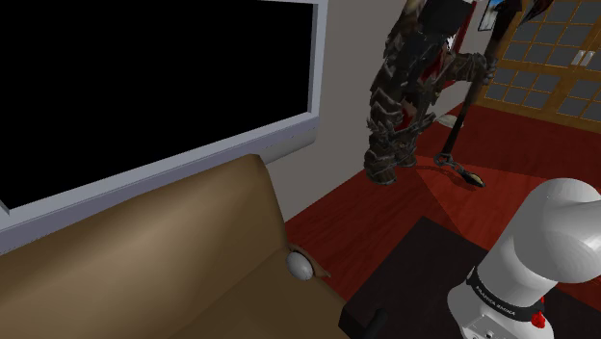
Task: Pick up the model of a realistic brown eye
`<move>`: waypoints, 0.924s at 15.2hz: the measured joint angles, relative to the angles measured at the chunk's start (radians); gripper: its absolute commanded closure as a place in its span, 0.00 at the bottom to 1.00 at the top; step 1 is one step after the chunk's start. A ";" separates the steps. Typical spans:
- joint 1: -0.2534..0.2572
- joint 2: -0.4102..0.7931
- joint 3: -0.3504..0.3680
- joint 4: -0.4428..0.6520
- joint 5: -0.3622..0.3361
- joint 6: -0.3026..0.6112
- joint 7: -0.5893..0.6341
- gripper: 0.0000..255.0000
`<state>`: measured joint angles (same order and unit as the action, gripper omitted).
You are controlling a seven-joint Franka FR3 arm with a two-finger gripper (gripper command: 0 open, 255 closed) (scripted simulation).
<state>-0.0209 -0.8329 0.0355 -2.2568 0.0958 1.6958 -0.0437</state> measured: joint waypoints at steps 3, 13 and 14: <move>0.001 0.007 0.015 -0.029 0.006 0.028 0.013 0.00; 0.020 0.119 0.146 -0.220 0.058 0.274 0.132 0.00; 0.021 0.138 0.158 -0.232 0.062 0.298 0.142 0.00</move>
<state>0.0003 -0.6951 0.1932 -2.4888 0.1579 1.9942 0.0988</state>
